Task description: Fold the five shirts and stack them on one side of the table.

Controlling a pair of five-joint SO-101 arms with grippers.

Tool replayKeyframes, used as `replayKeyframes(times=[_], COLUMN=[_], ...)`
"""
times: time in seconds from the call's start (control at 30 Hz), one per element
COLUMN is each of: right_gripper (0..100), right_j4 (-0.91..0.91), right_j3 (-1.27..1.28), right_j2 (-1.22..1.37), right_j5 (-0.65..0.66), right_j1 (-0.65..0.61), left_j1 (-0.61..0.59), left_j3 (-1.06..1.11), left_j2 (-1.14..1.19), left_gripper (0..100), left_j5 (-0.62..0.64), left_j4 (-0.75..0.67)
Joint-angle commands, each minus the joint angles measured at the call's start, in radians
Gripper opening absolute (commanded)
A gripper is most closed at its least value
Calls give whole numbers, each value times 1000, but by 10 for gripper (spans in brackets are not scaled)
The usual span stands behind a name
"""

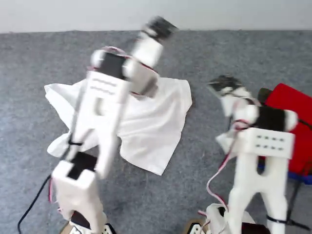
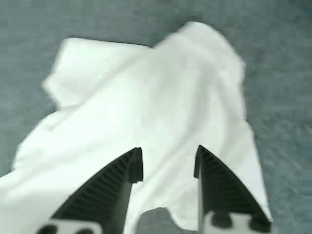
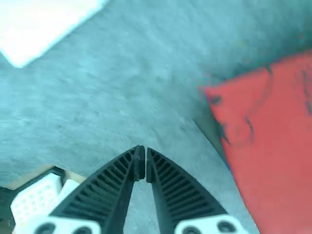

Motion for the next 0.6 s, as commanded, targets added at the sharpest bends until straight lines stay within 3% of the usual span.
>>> replayKeyframes(times=[0.0,0.2,0.37,0.57], right_gripper=[24,184,214,284], right_j4=[39,33,-64,-209], right_j3=[-3,-11,-9,-9], right_j2=[47,231,343,472], right_j5=[-80,-186,-193,-233], right_j1=[-200,-478,-664,-773], left_j1=[-114,-287,-442,-624], left_j3=[27,317,506,621], left_j2=[-152,-404,-555,-632], left_gripper=[179,167,141,141], left_j5=[-3,-80,-114,-126], left_j4=[21,18,17,17])
